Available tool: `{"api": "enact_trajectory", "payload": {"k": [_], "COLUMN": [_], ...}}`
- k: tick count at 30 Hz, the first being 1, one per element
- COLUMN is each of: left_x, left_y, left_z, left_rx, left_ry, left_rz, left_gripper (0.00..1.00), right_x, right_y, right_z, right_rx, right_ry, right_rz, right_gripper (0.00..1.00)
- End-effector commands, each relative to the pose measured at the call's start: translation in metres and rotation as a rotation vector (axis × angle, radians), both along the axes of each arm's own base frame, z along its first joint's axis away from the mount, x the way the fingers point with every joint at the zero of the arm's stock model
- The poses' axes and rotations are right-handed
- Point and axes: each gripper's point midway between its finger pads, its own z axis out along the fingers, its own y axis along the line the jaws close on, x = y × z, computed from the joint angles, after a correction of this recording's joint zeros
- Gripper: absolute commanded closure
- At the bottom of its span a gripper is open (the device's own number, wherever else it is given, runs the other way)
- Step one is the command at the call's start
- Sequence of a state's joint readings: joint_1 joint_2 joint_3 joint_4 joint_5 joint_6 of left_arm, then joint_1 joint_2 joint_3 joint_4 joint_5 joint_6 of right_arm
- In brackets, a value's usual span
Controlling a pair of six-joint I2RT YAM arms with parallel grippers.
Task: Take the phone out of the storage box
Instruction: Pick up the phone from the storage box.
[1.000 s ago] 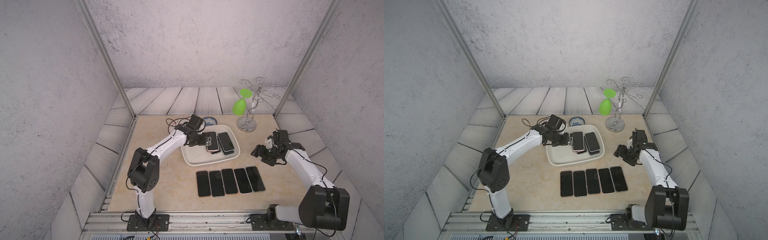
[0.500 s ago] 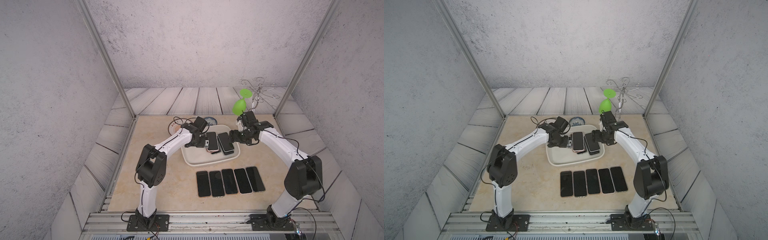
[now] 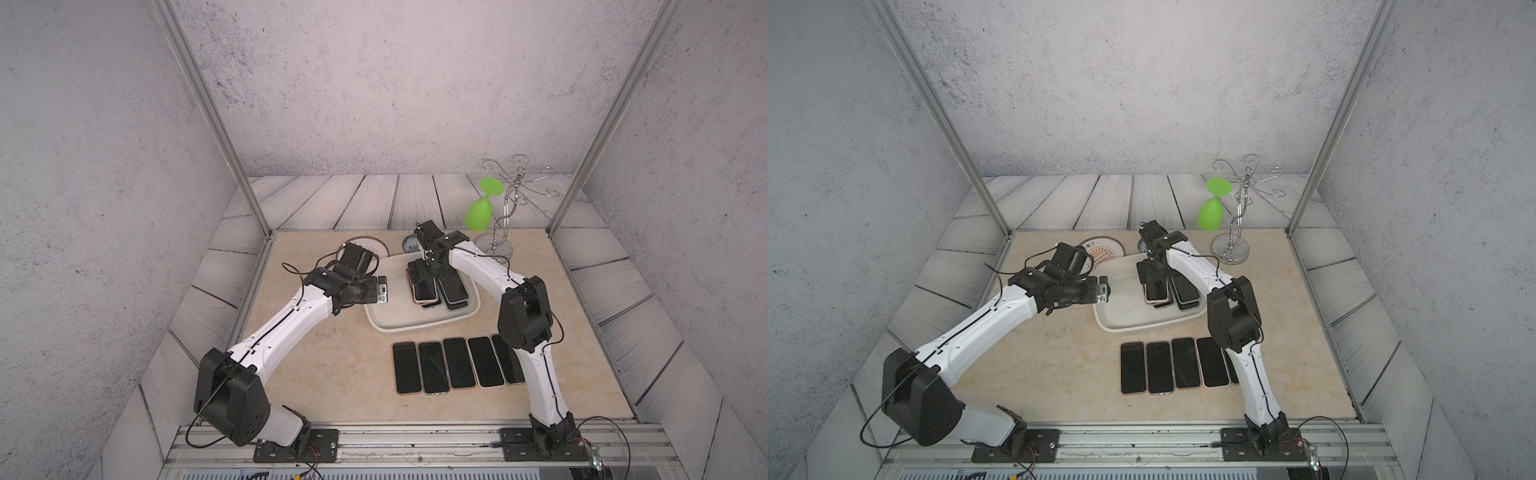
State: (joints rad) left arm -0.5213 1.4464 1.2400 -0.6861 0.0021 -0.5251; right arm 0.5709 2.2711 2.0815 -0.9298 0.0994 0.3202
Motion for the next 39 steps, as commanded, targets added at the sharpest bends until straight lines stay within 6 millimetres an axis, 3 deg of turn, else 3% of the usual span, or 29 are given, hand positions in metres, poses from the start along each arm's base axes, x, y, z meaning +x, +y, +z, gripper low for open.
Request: {"api": "enact_trajectory", "payload": {"k": [1,7,13,20,27,29,33,39], "left_x": [-0.005,-0.013,-0.017,-0.018,-0.017,-0.018,-0.018,-0.003], "left_y": [0.006,0.010,0.014,0.016,0.015,0.016,0.022,0.013], "left_z": [0.005,-0.001,-0.004,-0.009,-0.013,-0.014,-0.015,0.002], "left_rx": [-0.022,-0.034,-0.033,-0.037,-0.045,-0.042,-0.054,-0.256], "left_ry": [-0.009,-0.003,0.003,0.011,0.018,0.019,0.013,-0.036], "left_rz": [0.007,0.007,0.011,0.008,0.001,-0.001,0.011,0.027], "left_gripper": [0.02,0.02,0.02,0.02,0.02,0.02,0.02,0.02], "right_x": [-0.002,-0.004,-0.005,-0.005,-0.004,-0.003,-0.006,-0.022], "right_y": [-0.005,0.006,0.015,0.004,-0.001,-0.001,0.001,0.004], "right_z": [-0.003,-0.024,-0.034,-0.051,-0.055,-0.055,-0.030,0.043], "right_rx": [-0.059,-0.060,-0.050,-0.123,-0.149,-0.152,-0.112,0.045], "right_ry": [0.008,0.033,0.052,0.068,0.066,0.064,0.030,-0.094], "right_rz": [-0.021,-0.020,-0.011,-0.032,-0.038,-0.035,-0.027,0.017], "right_gripper": [0.01,0.01,0.01,0.03,0.22,0.33,0.69,0.84]}}
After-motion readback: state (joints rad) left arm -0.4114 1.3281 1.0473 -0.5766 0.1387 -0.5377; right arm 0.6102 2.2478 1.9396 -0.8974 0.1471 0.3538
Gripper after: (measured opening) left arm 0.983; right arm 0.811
